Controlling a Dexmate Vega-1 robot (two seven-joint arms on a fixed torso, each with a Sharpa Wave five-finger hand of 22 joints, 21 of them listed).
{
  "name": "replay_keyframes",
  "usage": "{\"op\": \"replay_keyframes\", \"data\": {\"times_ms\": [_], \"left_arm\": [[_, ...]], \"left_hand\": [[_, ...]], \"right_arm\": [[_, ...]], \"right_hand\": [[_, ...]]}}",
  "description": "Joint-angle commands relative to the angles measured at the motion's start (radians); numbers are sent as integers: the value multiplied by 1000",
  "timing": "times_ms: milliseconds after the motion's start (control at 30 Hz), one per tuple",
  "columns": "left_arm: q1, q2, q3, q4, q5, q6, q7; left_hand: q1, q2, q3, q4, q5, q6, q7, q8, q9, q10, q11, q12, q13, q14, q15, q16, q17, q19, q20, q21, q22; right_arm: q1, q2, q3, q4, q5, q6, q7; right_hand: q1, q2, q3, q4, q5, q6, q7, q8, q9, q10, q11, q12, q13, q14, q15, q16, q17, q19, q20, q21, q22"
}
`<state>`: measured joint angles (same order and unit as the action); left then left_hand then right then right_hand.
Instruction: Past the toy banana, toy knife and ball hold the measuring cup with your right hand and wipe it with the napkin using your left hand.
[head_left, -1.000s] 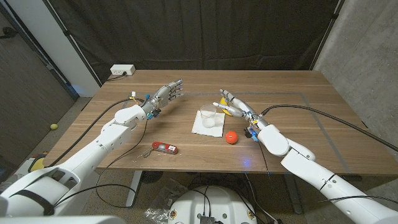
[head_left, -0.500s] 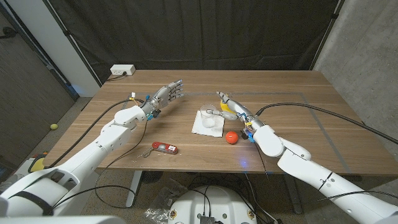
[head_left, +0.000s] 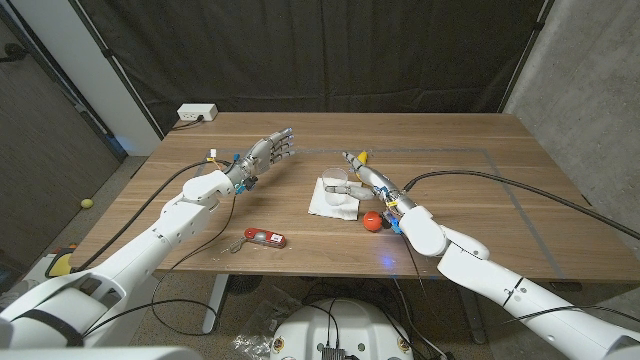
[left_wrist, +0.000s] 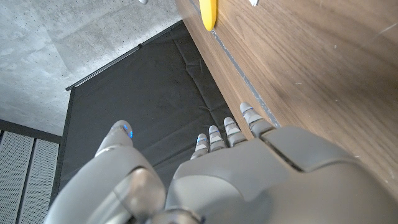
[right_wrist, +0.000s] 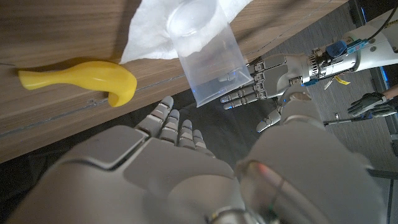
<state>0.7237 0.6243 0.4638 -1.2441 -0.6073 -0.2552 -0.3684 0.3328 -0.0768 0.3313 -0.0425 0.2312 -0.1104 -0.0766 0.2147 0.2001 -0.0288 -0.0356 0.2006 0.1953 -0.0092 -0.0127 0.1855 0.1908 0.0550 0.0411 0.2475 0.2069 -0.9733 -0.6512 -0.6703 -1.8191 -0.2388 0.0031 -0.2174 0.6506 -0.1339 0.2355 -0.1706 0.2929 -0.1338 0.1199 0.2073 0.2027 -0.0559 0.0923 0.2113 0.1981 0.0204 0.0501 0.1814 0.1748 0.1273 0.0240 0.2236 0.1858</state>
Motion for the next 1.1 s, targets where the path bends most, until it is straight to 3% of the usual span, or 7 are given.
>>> {"op": "replay_keyframes", "data": {"times_ms": [33, 500, 733, 833, 967, 1033, 1100], "left_arm": [[3, -2, -5, 7, -13, -3, -11], [2, -10, -11, 27, -27, -3, -20], [-2, -15, -11, 40, -32, -3, -29], [-3, -17, -11, 45, -34, -2, -32], [-3, -20, -12, 50, -35, -3, -34], [-3, -21, -12, 53, -36, -4, -35], [-4, -22, -13, 55, -37, -5, -35]], "left_hand": [[-2, -1, -2, 6, 8, 7, 0, 2, -1, 4, 0, 10, 3, -1, -9, 9, 0, 3, 5, 4, 2], [-13, 0, -9, 13, 8, 11, -2, 2, -1, 8, 0, 11, 3, 1, -8, 9, 1, 2, 10, 4, 3], [-19, 0, -12, 17, 9, 12, -2, 1, -1, 9, -2, 11, 3, 1, -7, 9, 1, 3, 13, 4, 3], [-21, 0, -14, 19, 9, 13, -1, 2, -1, 9, -1, 11, 3, 3, -8, 10, 1, 2, 14, 4, 3], [-25, 1, -16, 22, 9, 14, -2, 1, -1, 9, -1, 11, 3, 3, -8, 10, 1, 1, 15, 4, 3], [-27, 1, -18, 23, 9, 13, -2, 1, -1, 8, -4, 11, 3, 2, -9, 10, 1, 0, 18, 4, 3], [-29, 1, -19, 24, 10, 13, -2, 0, -1, 8, -4, 11, 3, 2, -8, 10, 1, 0, 19, 4, 4]], "right_arm": [[32, 57, -25, 90, 33, 28, -12], [68, 83, -63, 121, -5, 10, 20], [74, 88, -86, 113, -62, -14, -30], [69, 98, -89, 118, -76, -18, -71], [71, 120, -98, 137, -84, -20, -111], [68, 148, -107, 157, -109, -24, -172], [66, 166, -112, 168, -127, -29, -216]], "right_hand": [[36, 0, -7, 4, 14, 5, 4, 8, 4, 3, 3, 6, 7, 15, 11, 8, 3, 19, 41, 3, 1], [53, -7, -26, 16, 22, 22, -1, 15, 6, 16, 7, 15, 9, 27, 8, 10, 5, 42, 67, 7, 3], [91, 11, -33, 21, 33, 80, -26, 36, 7, 71, -13, 36, 10, 66, -18, 19, 6, 41, 10, 4, 9], [101, 15, -42, 28, 38, 110, -36, 44, 8, 109, -32, 50, 11, 121, -56, 34, 10, 64, 13, 14, 15], [91, 16, -57, 41, 41, 143, -39, 54, 8, 157, -46, 68, 15, 176, -72, 49, 17, 78, 23, 21, 20], [89, 18, -68, 47, 44, 180, -46, 66, 10, 207, -55, 88, 20, 223, -98, 60, 22, 105, 19, 35, 26], [94, 24, -80, 52, 50, 237, -60, 85, 11, 266, -80, 112, 25, 310, -137, 82, 27, 143, 7, 54, 33]]}}
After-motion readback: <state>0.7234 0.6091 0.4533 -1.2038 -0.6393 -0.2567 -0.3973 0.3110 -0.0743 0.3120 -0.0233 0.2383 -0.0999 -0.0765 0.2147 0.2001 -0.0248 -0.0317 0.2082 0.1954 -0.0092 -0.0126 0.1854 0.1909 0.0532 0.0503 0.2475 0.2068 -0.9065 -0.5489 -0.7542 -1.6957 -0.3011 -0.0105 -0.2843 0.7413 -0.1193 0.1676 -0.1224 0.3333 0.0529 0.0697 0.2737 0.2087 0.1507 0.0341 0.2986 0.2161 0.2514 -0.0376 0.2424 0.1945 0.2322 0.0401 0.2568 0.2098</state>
